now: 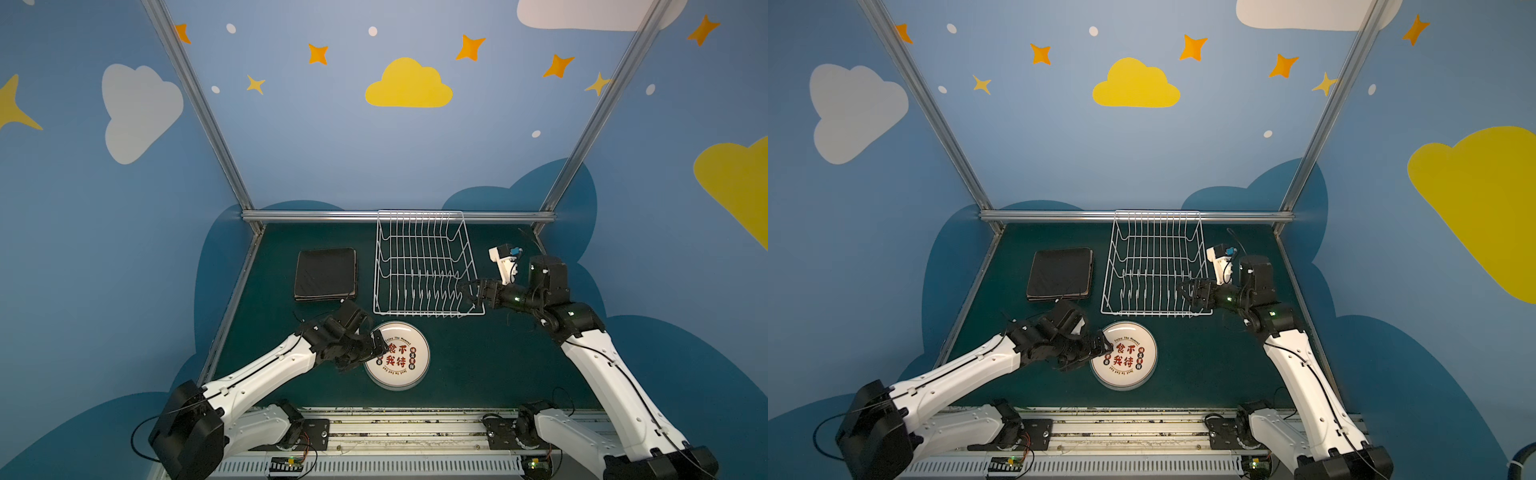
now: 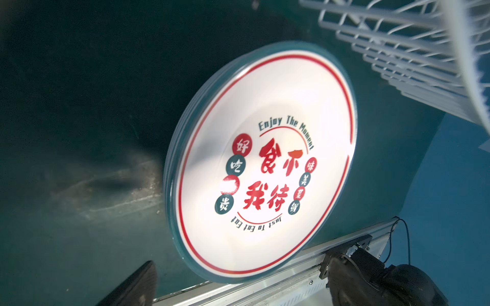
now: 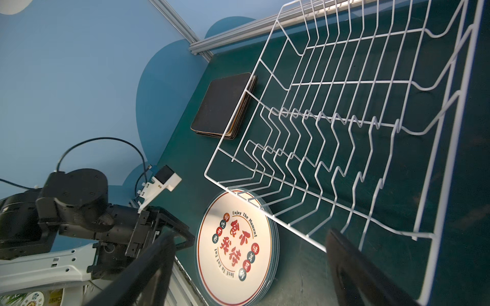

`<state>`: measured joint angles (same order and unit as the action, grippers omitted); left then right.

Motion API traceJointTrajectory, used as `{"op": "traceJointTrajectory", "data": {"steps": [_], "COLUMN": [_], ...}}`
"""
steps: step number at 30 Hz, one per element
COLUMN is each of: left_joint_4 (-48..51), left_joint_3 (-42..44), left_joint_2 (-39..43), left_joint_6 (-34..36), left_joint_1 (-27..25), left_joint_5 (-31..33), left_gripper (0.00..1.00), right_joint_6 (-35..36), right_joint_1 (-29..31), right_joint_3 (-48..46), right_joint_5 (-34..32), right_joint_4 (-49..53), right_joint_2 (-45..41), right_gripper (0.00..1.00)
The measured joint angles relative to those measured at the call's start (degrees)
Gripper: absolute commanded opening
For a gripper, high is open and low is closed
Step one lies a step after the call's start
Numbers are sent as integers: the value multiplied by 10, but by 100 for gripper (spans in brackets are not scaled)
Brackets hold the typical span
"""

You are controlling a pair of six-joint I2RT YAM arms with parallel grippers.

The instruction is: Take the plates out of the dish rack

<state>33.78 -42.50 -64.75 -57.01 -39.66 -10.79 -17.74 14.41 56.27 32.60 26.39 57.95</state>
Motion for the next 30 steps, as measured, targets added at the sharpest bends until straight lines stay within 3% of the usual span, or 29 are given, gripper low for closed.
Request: {"op": "traceJointTrajectory", "data": {"steps": [7, 13, 21, 30], "left_joint_4": [-15, -21, -128, -307], "left_joint_3": [-21, -48, 11, 179], "left_joint_2": [84, 149, 235, 217], "left_joint_6": [94, 237, 395, 463], "left_joint_1": [15, 50, 122, 214], "left_joint_5": [39, 131, 296, 378], "left_gripper": [99, 99, 99, 99], "right_joint_6": [2, 12, 37, 35], "right_joint_1": [0, 0, -24, -73], "right_joint_3": [0, -16, -117, -287], "right_joint_5": [-10, -69, -274, -514], "right_joint_4": [0, -13, -72, -191], "right_joint_2": [-2, -30, -146, -164], "right_gripper": [89, 89, 92, 92]}}
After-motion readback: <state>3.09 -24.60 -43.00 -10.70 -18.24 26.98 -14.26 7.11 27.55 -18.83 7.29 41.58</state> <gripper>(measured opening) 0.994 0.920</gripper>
